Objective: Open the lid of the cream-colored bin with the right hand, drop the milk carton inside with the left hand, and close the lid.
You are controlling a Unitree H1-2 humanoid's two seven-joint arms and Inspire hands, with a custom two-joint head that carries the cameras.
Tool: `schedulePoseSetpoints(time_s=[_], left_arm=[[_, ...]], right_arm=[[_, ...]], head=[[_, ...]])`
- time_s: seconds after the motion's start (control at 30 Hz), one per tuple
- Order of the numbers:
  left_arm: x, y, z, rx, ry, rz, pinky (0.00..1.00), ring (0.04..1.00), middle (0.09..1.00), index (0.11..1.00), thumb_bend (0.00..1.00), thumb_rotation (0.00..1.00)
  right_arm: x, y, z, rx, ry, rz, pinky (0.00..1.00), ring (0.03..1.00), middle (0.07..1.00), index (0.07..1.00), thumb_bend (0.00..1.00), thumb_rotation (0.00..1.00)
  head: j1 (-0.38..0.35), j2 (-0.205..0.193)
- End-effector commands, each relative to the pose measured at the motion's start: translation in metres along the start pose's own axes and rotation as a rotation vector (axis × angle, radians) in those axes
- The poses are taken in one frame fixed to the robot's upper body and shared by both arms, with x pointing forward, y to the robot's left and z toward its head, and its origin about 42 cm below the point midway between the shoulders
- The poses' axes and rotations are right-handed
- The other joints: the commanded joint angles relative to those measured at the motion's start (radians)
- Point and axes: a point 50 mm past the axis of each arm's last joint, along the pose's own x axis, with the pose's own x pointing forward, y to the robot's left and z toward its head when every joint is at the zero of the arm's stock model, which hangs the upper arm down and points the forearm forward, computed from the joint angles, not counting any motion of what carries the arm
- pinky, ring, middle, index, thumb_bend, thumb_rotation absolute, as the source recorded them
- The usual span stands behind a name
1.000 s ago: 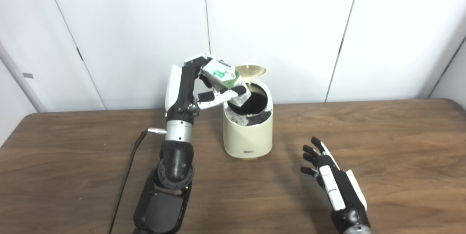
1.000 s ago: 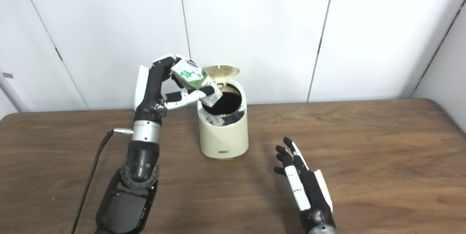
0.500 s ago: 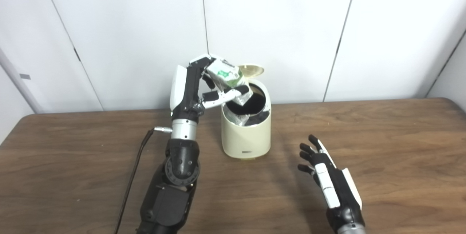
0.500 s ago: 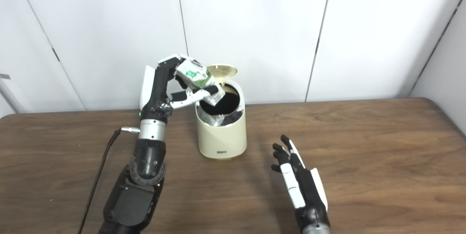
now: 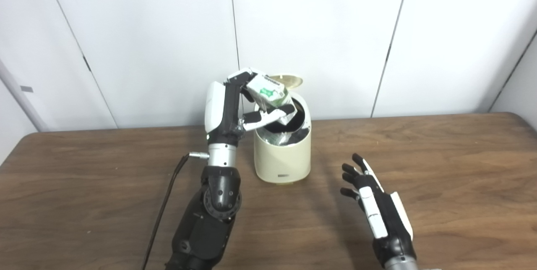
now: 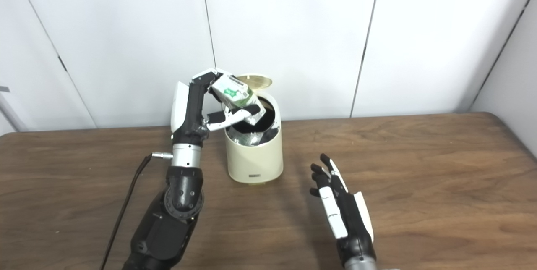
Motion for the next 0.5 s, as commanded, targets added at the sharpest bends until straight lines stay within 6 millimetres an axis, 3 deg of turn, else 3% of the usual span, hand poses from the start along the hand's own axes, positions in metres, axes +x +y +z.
schedulePoseSetpoints(time_s=[0.0,0.47], left_arm=[[0.028,0.0,0.027,-0.017,-0.158,0.057,0.36,0.413,0.505,0.501,0.48,0.0],[0.017,-0.002,0.02,0.036,-0.238,0.102,0.35,0.408,0.498,0.511,0.48,0.0]], right_arm=[[0.005,0.0,0.017,0.016,-0.084,-0.004,0.8,0.89,0.889,0.949,0.48,0.96],[0.005,-0.002,0.018,-0.018,-0.081,0.003,0.78,0.875,0.88,0.945,0.53,0.99]], head=[[-0.001,0.001],[0.004,-0.002]])
